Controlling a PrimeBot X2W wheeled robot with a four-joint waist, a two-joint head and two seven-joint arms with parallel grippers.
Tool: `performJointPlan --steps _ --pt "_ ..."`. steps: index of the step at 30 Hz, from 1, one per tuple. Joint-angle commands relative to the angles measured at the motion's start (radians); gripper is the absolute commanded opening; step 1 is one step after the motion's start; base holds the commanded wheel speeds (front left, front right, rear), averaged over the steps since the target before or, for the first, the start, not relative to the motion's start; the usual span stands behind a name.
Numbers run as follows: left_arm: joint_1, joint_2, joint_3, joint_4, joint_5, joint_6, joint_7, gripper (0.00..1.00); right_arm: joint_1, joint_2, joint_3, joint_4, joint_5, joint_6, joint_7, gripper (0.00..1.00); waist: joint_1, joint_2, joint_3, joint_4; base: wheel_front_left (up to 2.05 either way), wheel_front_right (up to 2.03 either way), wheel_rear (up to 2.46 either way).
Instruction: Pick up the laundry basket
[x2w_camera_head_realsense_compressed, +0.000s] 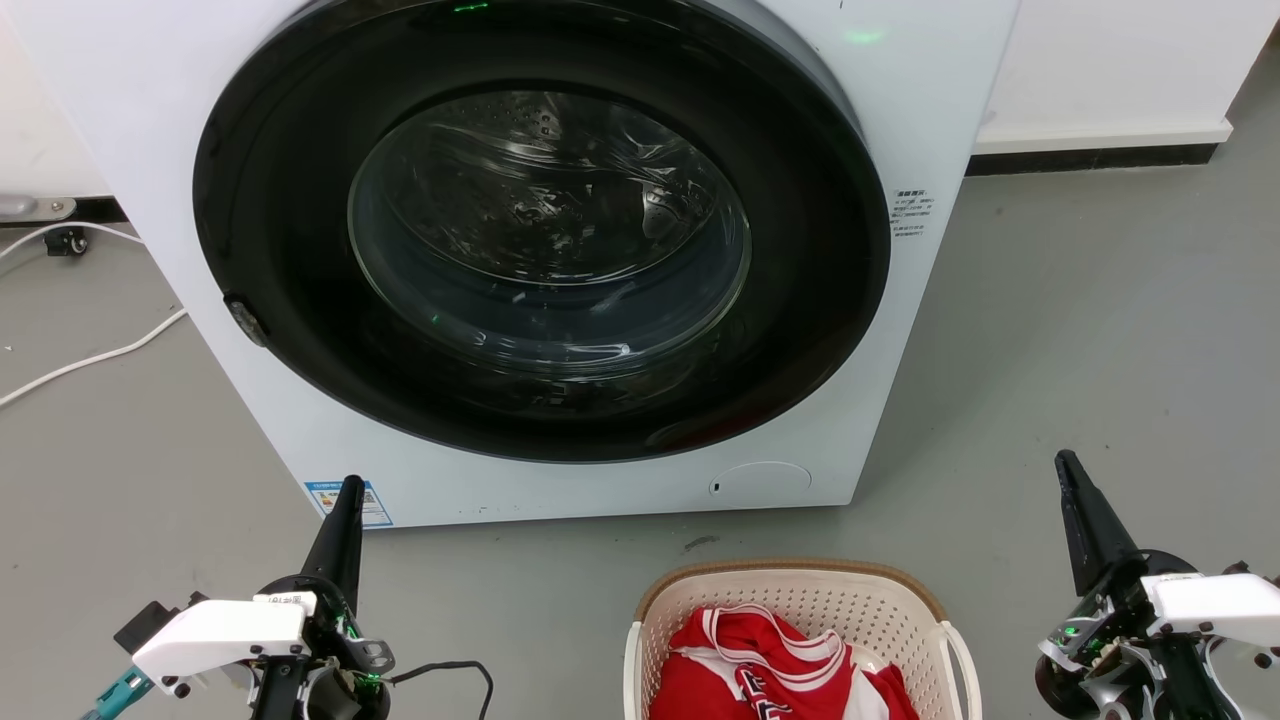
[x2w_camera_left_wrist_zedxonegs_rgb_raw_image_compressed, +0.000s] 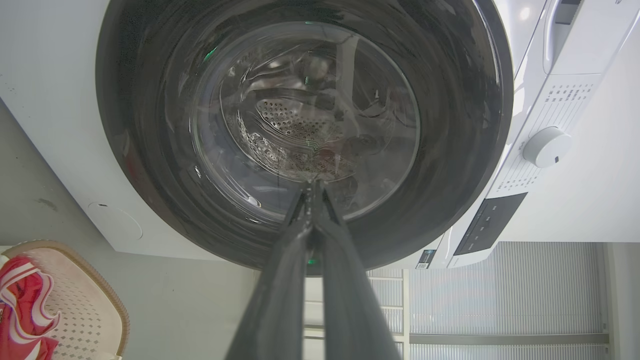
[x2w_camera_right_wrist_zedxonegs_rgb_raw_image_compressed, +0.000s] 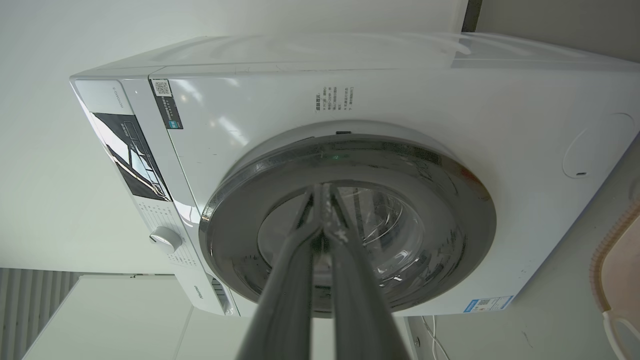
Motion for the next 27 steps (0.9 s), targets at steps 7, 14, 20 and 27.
performJointPlan --steps 7,14,20,27 --pt "-0.008 0.001 0.002 0.0 -0.002 -0.002 0.002 0.0 -0.01 -0.001 0.0 0.001 0.004 0.0 0.002 0.0 0.0 0.0 0.0 0.0 0.0 0.0 0.0" --pt "-0.008 0.001 0.002 0.0 -0.002 -0.002 0.002 0.0 -0.01 -0.001 0.0 0.001 0.004 0.0 0.002 0.0 0.0 0.0 0.0 0.0 0.0 0.0 0.0" --pt "-0.008 0.001 0.002 0.0 -0.002 -0.002 0.002 0.0 -0.01 -0.001 0.0 0.001 0.004 0.0 0.002 0.0 0.0 0.0 0.0 0.0 0.0 0.0 0.0" --pt "0.009 -0.002 -0.002 0.013 0.0 0.0 -0.001 1.0 0.009 0.001 0.001 0.013 0.0 0.0 0.0 1.0 0.0 0.0 0.0 0.0 0.0 0.0 0.0"
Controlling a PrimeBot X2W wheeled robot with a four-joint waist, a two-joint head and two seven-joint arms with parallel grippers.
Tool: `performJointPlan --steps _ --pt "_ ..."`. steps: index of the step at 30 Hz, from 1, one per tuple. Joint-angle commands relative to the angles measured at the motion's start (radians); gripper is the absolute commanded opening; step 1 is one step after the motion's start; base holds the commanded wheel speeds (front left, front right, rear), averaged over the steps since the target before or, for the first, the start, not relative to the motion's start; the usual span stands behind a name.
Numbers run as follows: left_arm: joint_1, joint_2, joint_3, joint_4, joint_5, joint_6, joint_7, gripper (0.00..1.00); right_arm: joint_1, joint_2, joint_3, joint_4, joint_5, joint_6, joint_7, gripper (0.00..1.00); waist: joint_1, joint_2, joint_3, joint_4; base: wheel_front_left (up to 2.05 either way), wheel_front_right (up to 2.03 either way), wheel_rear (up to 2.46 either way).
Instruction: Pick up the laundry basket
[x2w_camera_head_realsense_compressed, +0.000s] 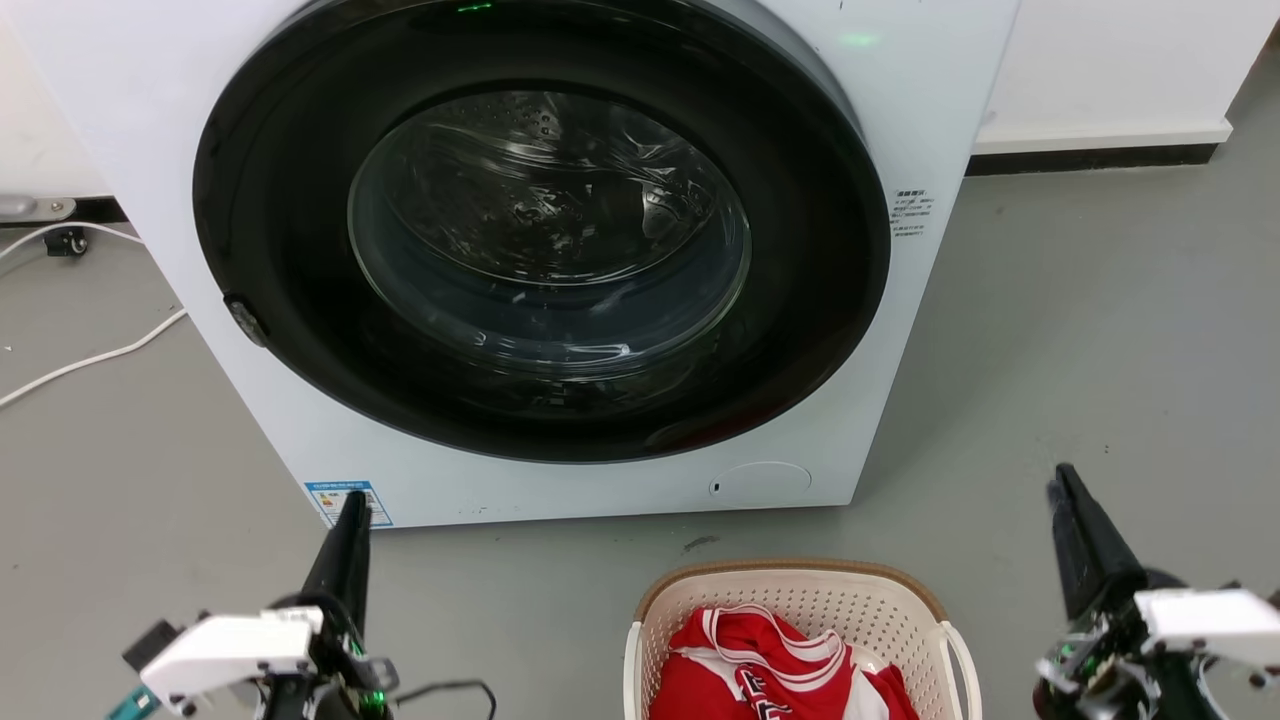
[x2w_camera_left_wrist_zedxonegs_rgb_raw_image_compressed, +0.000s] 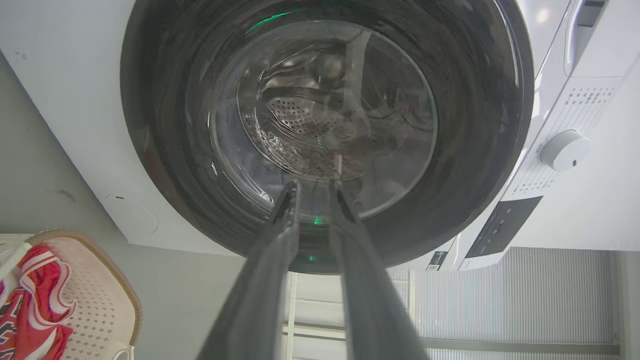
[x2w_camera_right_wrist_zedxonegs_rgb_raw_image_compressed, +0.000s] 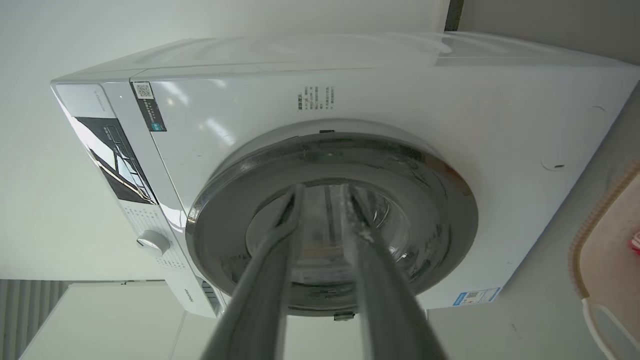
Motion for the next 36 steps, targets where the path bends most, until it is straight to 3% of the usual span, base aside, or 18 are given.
performJointPlan --steps 1,8,25,36 --pt "0.008 -0.001 -0.001 0.007 0.0 0.0 -0.001 1.0 0.008 0.0 0.0 0.007 0.0 0.0 -0.001 1.0 0.0 0.0 0.0 0.0 0.0 0.0 0.0" --pt "0.011 -0.001 -0.018 -0.007 0.053 0.0 -0.035 1.0 0.018 0.001 0.009 -0.007 -0.047 0.0 -0.035 1.0 0.0 0.0 0.001 0.0 0.0 0.0 0.0" --pt "0.014 0.0 -0.058 -0.096 0.415 0.065 -0.121 1.0 0.042 0.0 0.047 -0.126 -0.501 0.0 -0.121 1.0 0.0 0.0 0.007 0.001 0.0 0.0 0.0" --pt "0.02 0.001 -0.097 -0.122 0.602 0.102 -0.159 1.0 0.058 -0.001 0.073 -0.17 -0.713 0.0 -0.16 1.0 0.0 0.0 0.008 0.002 0.0 0.0 0.0"
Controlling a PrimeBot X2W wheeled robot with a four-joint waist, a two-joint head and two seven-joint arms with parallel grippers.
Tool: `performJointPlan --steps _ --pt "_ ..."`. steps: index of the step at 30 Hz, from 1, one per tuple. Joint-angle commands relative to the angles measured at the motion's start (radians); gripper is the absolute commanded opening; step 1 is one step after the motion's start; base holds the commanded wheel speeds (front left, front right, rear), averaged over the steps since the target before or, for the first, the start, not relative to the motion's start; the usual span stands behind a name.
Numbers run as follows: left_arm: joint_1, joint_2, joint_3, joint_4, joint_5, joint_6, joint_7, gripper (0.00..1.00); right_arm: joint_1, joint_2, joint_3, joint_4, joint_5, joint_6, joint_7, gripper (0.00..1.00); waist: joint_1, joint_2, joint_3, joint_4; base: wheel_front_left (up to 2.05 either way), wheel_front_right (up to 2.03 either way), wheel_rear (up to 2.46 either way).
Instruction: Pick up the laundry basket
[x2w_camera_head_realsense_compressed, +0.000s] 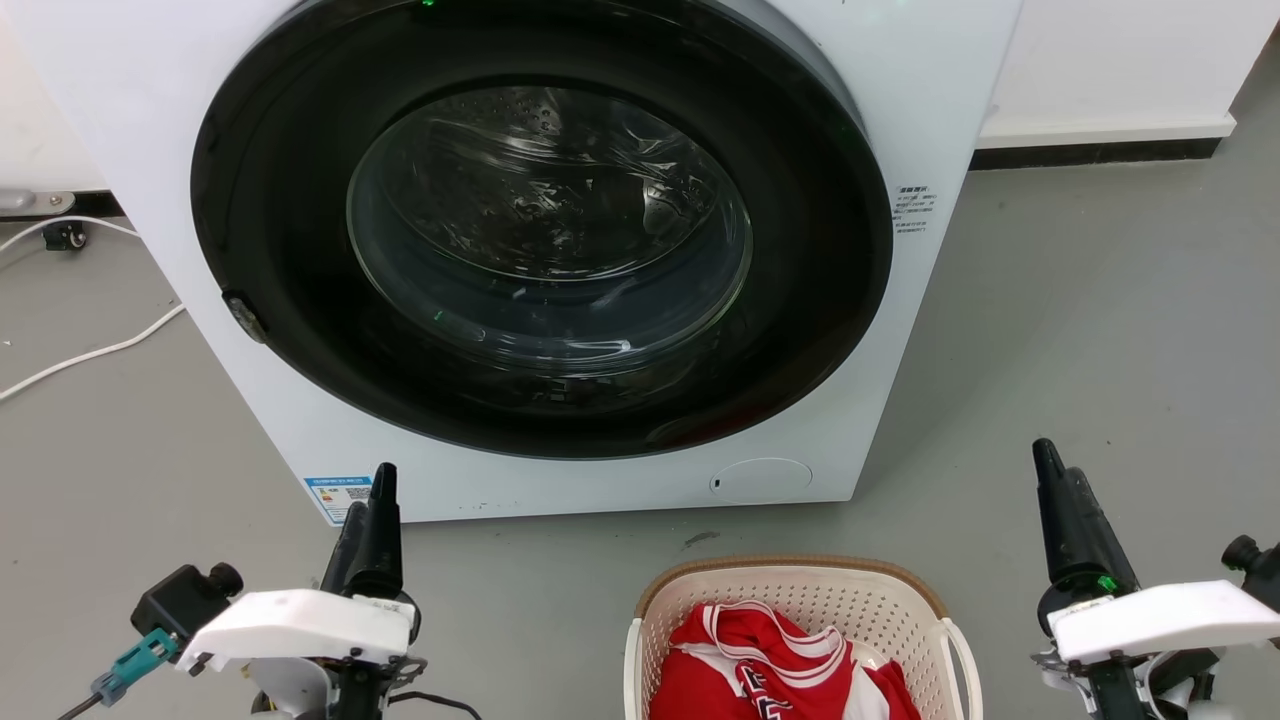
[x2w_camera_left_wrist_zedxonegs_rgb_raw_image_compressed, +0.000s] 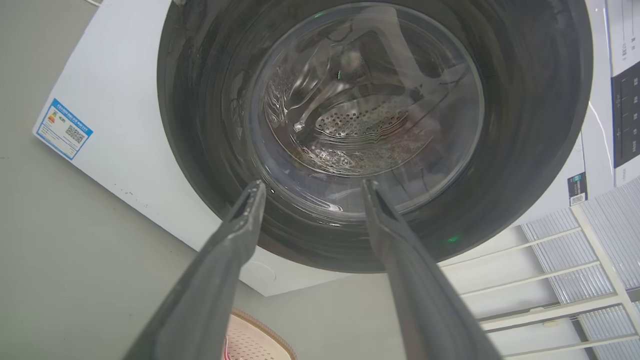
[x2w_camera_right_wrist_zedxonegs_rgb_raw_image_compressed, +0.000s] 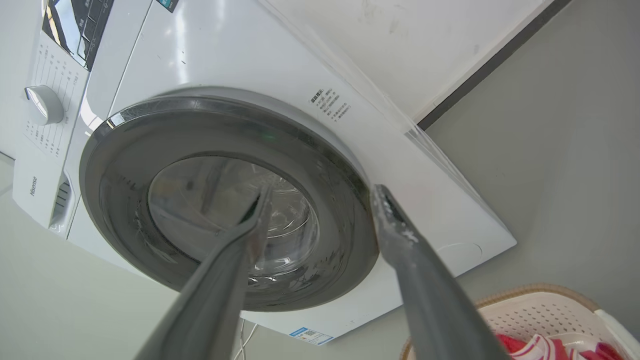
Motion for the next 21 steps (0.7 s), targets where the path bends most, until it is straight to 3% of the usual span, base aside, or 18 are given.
performJointPlan --steps 1,21 --pt "-0.01 0.004 -0.005 -0.021 0.031 0.005 -0.009 1.0 -0.002 -0.003 0.003 -0.024 -0.035 0.0 -0.011 1.0 0.0 0.0 0.0 0.0 0.0 0.0 0.0" --pt "0.002 0.005 -0.063 -0.047 0.326 0.044 -0.074 1.0 0.028 -0.004 0.024 -0.076 -0.325 0.0 -0.076 1.0 0.0 0.0 0.0 0.003 0.0 0.0 0.0"
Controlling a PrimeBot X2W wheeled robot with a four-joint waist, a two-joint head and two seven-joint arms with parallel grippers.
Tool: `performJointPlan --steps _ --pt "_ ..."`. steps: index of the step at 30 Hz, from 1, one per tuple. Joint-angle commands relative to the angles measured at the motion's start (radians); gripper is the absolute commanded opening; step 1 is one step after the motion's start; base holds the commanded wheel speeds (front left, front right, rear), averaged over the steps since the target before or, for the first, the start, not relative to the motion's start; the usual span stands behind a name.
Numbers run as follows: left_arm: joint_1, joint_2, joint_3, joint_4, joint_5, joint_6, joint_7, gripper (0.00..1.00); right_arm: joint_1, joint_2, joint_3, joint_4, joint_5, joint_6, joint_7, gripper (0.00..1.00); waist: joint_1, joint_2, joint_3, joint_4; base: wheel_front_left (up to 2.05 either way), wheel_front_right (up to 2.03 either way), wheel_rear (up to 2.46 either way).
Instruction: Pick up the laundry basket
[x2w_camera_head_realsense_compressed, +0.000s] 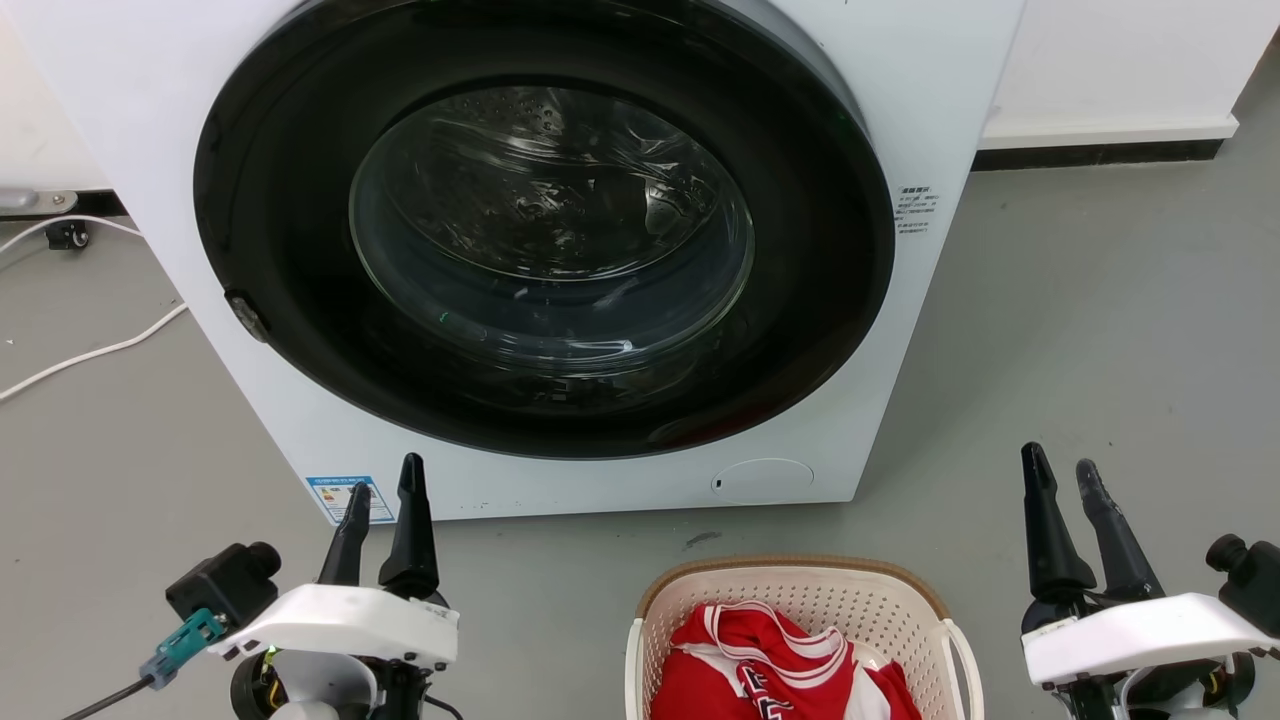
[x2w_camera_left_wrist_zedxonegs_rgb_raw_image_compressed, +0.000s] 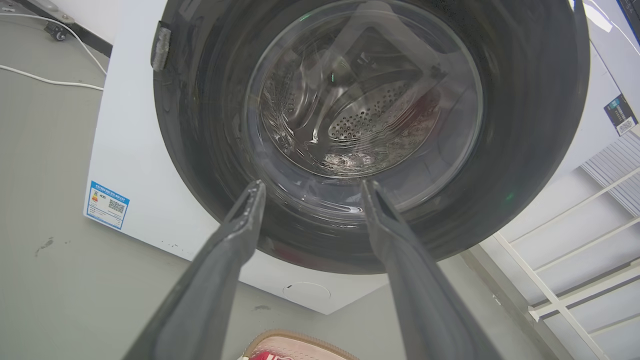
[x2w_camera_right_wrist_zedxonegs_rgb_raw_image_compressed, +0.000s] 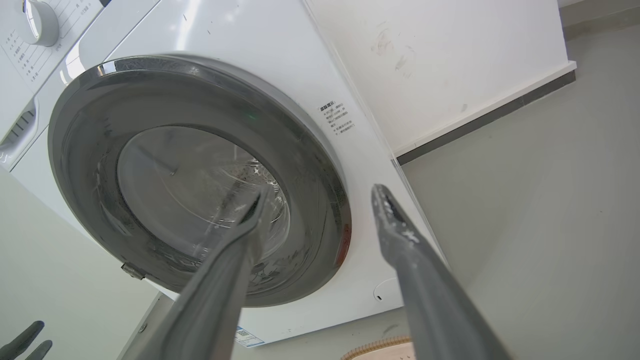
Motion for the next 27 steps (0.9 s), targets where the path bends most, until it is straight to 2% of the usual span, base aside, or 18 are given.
performJointPlan --steps 1,27 --pt "0.0 0.004 -0.005 -0.017 0.029 0.005 -0.009 1.0 -0.004 -0.004 0.003 -0.02 -0.031 0.0 -0.01 1.0 0.0 0.0 0.0 0.0 0.0 0.0 0.0" --pt "0.012 0.005 -0.059 -0.035 0.326 0.037 -0.076 1.0 0.024 -0.005 0.009 -0.059 -0.324 0.0 -0.078 1.0 0.0 0.0 0.006 0.001 0.0 0.0 0.0"
